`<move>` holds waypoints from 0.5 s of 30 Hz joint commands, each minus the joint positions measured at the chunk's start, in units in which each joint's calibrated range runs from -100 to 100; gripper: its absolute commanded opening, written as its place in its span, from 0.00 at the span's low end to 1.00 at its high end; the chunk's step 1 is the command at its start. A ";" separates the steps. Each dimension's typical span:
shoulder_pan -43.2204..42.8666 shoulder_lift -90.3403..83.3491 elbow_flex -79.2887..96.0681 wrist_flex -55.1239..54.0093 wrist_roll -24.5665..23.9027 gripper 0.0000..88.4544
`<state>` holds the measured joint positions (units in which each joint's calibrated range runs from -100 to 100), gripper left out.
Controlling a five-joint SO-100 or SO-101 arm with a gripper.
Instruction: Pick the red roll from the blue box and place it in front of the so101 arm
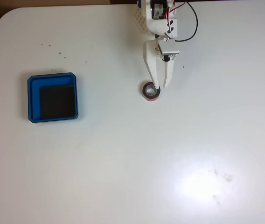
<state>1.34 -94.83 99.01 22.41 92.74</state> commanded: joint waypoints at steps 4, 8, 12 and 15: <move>-0.11 -3.33 0.90 -1.37 -0.10 0.01; -0.02 -3.33 0.90 -1.37 0.08 0.01; -0.02 -3.33 0.81 -1.46 0.08 0.01; -0.02 -3.33 0.81 -1.46 0.08 0.01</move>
<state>1.34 -94.83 99.01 22.41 92.74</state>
